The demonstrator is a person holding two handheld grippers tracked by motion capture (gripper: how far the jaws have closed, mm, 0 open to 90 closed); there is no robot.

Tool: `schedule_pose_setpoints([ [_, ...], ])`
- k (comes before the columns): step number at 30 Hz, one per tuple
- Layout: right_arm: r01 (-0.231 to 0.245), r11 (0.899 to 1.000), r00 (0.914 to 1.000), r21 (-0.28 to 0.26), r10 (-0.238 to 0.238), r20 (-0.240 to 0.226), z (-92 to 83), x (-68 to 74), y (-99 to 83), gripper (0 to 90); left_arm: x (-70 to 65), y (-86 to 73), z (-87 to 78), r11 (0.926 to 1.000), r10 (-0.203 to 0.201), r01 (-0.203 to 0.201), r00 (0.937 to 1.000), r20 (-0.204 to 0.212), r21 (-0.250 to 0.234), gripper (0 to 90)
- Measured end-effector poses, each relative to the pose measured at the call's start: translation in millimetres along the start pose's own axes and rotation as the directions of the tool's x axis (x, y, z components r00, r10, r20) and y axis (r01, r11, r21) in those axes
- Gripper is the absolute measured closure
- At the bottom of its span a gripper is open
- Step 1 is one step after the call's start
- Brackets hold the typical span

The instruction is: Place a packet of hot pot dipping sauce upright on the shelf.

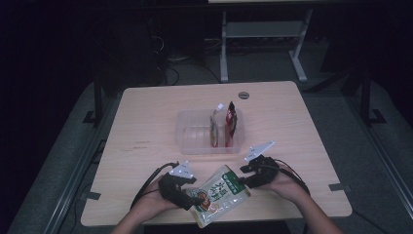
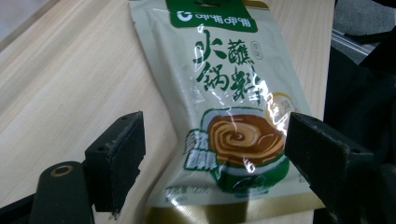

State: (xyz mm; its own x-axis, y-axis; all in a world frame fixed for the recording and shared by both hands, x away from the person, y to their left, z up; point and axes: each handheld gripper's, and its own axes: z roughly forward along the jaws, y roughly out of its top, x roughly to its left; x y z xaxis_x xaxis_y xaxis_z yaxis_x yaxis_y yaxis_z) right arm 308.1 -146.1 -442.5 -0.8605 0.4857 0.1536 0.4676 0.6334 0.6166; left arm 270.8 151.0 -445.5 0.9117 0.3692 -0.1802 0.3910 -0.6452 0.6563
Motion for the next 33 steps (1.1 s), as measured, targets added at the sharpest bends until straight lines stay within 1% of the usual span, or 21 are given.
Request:
schedule_pose_setpoints([
  [1,-0.003,1.0,1.0,-0.001,0.003,0.0,-1.1,0.6,-2.7,40.9,-0.9,0.3,1.6,1.0,0.002,-0.002,1.0,-0.002,0.002,19.6],
  [4,-0.02,1.0,0.9981,-0.001,0.02,0.059,-5.3,4.7,-12.3,34.4,-3.2,0.7,5.4,0.9998,0.0,0.0,0.9999,-0.013,0.018,18.5],
  [5,-0.024,1.0,0.9975,-0.002,0.024,0.067,-7.7,5.1,-15.0,34.2,-4.3,0.8,6.7,0.9998,-0.003,0.003,0.9999,-0.015,0.017,18.5],
  [7,-0.045,0.999,0.9964,-0.013,0.046,0.071,-13.3,6.0,-19.2,33.1,-6.0,1.6,8.2,0.9998,0.0,0.001,0.9998,-0.022,0.021,18.4],
  [8,-0.052,0.998,0.9963,-0.024,0.054,0.068,-15.8,6.1,-21.4,33.0,-6.1,2.2,8.9,0.9997,0.009,-0.009,0.9996,-0.026,0.024,18.4],
  [14,-0.068,0.997,0.9935,-0.044,0.071,0.088,-24.7,7.4,-35.6,31.8,-7.1,4.1,19.2,0.9988,0.005,-0.003,0.9991,-0.042,0.048,20.2],
  [15,-0.067,0.997,0.9936,-0.045,0.071,0.088,-25.5,6.8,-37.3,31.3,-7.4,4.5,21.1,0.9983,0.015,-0.012,0.999,-0.042,0.058,20.9],
  [16,-0.066,0.997,0.9927,-0.046,0.071,0.098,-26.4,5.9,-37.8,30.3,-8.0,4.8,22.1,0.9979,0.021,-0.018,0.9987,-0.046,0.062,22.1],
  [18,-0.071,0.995,0.9918,-0.063,0.078,0.102,-27.0,4.0,-37.1,29.0,-9.7,5.3,25.0,0.9965,0.036,-0.031,0.9977,-0.058,0.077,23.1],
  [19,-0.069,0.995,0.992,-0.072,0.076,0.1,-27.3,3.0,-36.9,28.6,-10.5,4.9,25.5,0.9948,0.062,-0.056,0.9955,-0.072,0.085,23.2],
  [21,-0.075,0.994,0.9909,-0.073,0.083,0.106,-27.8,2.5,-37.0,27.6,-11.6,5.1,26.0,0.9945,0.069,-0.062,0.9942,-0.082,0.085,25.1],
  [22,-0.074,0.995,0.9906,-0.073,0.081,0.11,-27.7,2.4,-37.3,27.4,-11.8,4.9,25.8,0.995,0.067,-0.06,0.9939,-0.088,0.08,26.6],
  [24,-0.074,0.994,0.99,-0.078,0.083,0.114,-27.2,1.7,-38.0,27.0,-11.6,4.4,25.5,0.995,0.075,-0.068,0.9921,-0.1,0.073,33.4],
  [25,-0.077,0.994,0.9897,-0.08,0.086,0.115,-27.0,1.5,-38.2,27.0,-11.9,4.2,25.4,0.9947,0.08,-0.072,0.9912,-0.106,0.073,35.2],
  [26,-0.078,0.994,0.9893,-0.079,0.087,0.117,-27.2,1.3,-38.2,27.0,-12.8,3.7,26.3,0.9956,0.079,-0.073,0.9904,-0.113,0.059,37.4],
  [27,-0.077,0.994,0.9892,-0.08,0.086,0.119,-27.4,1.0,-38.3,27.0,-13.5,4.0,25.7,0.9953,0.08,-0.074,0.9907,-0.109,0.063,39.3],
  [28,-0.075,0.994,0.9893,-0.079,0.084,0.119,-27.6,0.7,-38.5,27.0,-13.6,4.3,25.5,0.9942,0.09,-0.083,0.9892,-0.116,0.069,44.1],
  [29,-0.073,0.994,0.9892,-0.078,0.082,0.121,-27.9,0.6,-38.5,27.0,-14.1,4.6,25.4,0.9946,0.086,-0.078,0.9884,-0.125,0.069,45.9],
  [30,-0.072,0.994,0.9892,-0.078,0.081,0.122,-28.1,0.6,-38.5,27.0,-13.5,4.9,25.2,0.9947,0.085,-0.077,0.988,-0.129,0.068,49.9],
  [32,-0.069,0.994,0.9895,-0.079,0.079,0.121,-28.6,0.6,-38.5,27.0,-12.2,5.2,24.4,0.995,0.08,-0.071,0.9886,-0.128,0.07,54.2],
  [33,-0.07,0.994,0.9894,-0.079,0.079,0.122,-28.7,0.5,-38.5,27.0,-12.0,4.8,25.1,0.9971,0.062,-0.056,0.99,-0.127,0.052,56.4],
])
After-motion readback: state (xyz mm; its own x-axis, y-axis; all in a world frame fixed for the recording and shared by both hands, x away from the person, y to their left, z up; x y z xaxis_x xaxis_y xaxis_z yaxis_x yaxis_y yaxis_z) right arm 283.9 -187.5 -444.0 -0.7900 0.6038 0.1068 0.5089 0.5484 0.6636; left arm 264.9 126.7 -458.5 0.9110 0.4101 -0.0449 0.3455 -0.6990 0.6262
